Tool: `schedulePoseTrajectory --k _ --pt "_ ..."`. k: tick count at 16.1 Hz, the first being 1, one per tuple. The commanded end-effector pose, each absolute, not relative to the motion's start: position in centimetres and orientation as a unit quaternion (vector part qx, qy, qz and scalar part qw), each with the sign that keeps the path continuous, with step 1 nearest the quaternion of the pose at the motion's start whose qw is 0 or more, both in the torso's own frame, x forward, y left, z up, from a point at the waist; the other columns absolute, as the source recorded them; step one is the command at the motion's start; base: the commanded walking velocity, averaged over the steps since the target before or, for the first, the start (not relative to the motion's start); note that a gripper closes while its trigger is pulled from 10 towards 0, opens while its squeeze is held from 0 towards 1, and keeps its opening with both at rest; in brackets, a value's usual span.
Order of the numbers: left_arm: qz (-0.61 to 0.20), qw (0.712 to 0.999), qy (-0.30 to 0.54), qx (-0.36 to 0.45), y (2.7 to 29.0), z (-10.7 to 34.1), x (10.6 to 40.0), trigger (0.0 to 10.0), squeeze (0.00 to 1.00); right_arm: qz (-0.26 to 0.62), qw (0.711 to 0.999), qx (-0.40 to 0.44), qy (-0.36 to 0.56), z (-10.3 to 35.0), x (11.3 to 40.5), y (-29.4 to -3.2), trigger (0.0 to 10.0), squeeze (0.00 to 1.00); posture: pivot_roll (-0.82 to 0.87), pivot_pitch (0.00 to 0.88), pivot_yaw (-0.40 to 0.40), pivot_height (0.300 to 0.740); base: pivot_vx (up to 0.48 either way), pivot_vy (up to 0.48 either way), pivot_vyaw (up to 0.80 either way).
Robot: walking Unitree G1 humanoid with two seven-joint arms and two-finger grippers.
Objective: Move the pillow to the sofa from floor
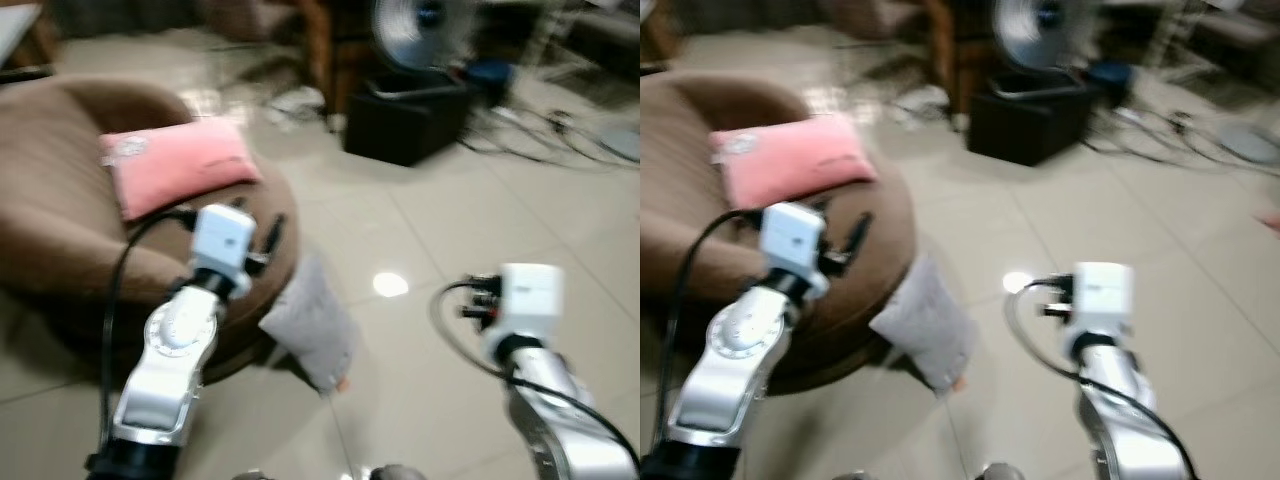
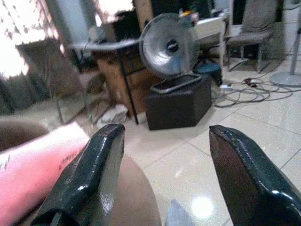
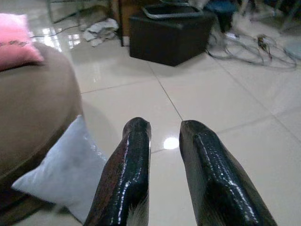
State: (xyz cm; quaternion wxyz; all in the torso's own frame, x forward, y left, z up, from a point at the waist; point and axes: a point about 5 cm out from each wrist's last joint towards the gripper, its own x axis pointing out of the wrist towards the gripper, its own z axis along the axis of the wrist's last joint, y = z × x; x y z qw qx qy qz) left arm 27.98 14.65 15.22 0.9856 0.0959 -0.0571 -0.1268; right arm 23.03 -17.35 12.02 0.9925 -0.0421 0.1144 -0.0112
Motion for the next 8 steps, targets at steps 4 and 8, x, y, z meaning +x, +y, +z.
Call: schedulePoseTrajectory --k 4,8 --pt "-0.127 0.986 -0.046 0.096 15.02 14.66 27.84 10.0 0.0 -0.028 0.989 -0.116 0.085 12.59 24.15 -18.59 10.0 0.0 -0.05 0.065 0.019 0.74 0.0 0.0 0.0" --pt "-0.126 0.987 -0.043 0.093 14.87 14.75 27.86 10.0 0.0 -0.011 0.991 -0.101 0.085 12.49 24.19 -18.36 10.0 0.0 -0.06 0.07 0.025 0.74 0.331 0.0 0.0"
